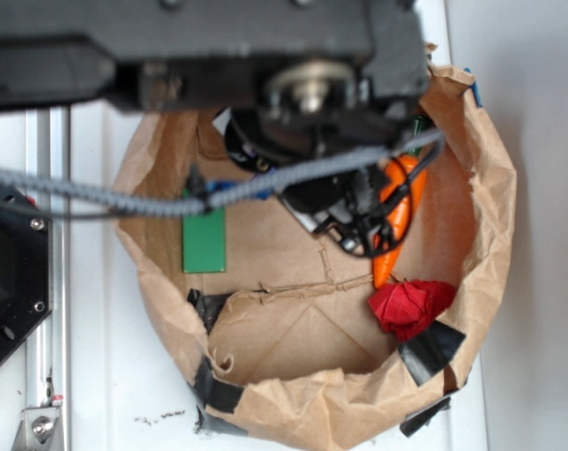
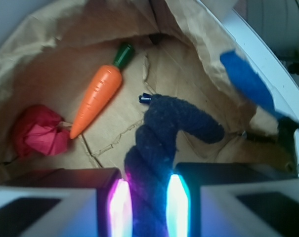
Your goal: Grab the blue rope.
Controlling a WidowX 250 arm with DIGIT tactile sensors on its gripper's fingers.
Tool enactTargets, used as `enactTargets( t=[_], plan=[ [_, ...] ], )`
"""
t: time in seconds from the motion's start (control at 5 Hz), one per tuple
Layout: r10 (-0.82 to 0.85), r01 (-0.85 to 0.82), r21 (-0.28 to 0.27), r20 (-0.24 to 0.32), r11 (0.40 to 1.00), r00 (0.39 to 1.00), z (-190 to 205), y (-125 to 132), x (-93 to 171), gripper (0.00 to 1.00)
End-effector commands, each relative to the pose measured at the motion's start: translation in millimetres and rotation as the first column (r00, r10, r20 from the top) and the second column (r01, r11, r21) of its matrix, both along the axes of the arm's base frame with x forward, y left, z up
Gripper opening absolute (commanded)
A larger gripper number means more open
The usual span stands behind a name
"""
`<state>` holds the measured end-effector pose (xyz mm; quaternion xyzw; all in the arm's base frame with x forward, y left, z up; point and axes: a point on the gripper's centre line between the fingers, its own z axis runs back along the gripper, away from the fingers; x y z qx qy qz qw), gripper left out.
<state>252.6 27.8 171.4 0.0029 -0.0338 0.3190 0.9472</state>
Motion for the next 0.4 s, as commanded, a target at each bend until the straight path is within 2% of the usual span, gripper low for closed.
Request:
enactTargets(
  t=[0.0,0.2],
  plan=[
    [-0.008,0.007,0.007,0.113,1.0,0.994,29.5,4.3,9.9,0.0],
    [0.0,-0.003,0.023,0.138,1.0,0.99,27.8,0.1,9.5,0.0]
  ],
)
